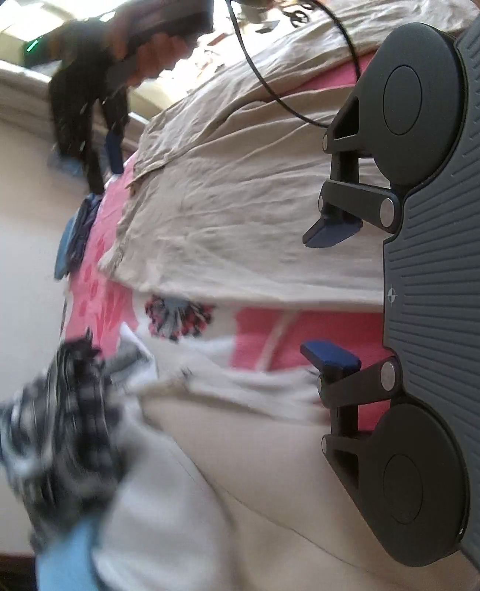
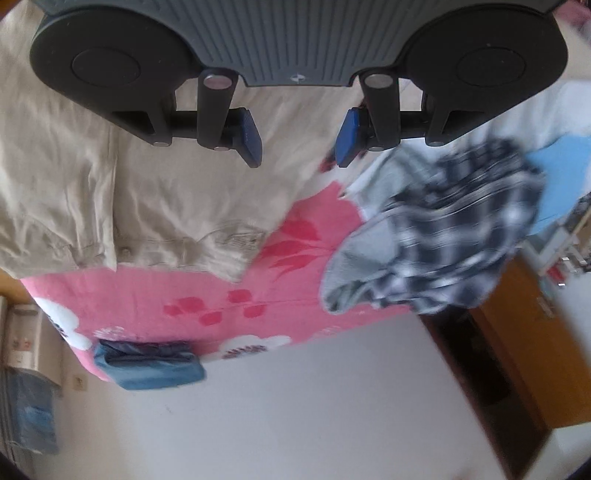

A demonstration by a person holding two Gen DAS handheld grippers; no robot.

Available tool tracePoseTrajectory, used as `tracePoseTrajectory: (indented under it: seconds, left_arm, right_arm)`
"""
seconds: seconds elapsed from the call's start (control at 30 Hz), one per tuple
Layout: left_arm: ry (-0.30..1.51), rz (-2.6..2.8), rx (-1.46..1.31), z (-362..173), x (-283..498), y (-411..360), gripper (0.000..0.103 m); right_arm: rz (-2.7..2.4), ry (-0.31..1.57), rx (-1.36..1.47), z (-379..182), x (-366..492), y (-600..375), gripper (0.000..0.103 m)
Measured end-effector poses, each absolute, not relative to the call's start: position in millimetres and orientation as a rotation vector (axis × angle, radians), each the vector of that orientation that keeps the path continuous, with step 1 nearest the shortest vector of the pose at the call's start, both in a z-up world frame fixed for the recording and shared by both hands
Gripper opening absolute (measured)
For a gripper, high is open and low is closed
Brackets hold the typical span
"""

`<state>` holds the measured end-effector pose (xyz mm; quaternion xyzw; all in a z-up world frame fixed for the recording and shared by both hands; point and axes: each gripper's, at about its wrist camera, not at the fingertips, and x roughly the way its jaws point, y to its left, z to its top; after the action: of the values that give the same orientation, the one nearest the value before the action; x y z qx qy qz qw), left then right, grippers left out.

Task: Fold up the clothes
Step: 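Move the right gripper to the trouser waistband while the left gripper opens over the waist edge, then close both grippers on the waistband edge of the beige trousers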

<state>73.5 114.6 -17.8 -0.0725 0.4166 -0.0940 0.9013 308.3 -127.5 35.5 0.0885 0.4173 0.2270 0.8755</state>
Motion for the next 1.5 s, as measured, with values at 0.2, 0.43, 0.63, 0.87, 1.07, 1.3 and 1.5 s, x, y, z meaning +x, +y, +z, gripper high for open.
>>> tracePoseTrajectory:
  seconds: [0.2,0.43,0.63,0.87,1.07,1.3,1.5]
  left_arm:
    - [0.880,-0.170,-0.118,-29,121,96,0.051]
    - [0.923,-0.109,-0.214,-35,150,103,0.051]
    - [0.975,-0.041,-0.191,-40,156,95,0.057]
    - [0.975,0.007,-0.124,-42,153,83,0.051]
    - [0.975,0.016,-0.104,-45,155,72,0.038]
    - [0.985,0.017,-0.079,-49,161,58,0.030]
    - [0.987,0.021,-0.074,-50,166,53,0.022]
  right_arm:
    - [0.420,0.948,0.133,7,366,-100,0.047]
    - [0.384,1.024,0.100,-17,415,-68,0.048]
    - [0.350,1.060,0.085,-30,442,-45,0.066]
    - [0.273,1.064,0.022,-40,454,-23,0.067]
    - [0.208,1.071,-0.073,-51,456,-11,0.066]
    - [0.203,1.062,-0.102,-53,453,-7,0.067]
    - [0.187,1.053,-0.130,-57,454,-7,0.066]
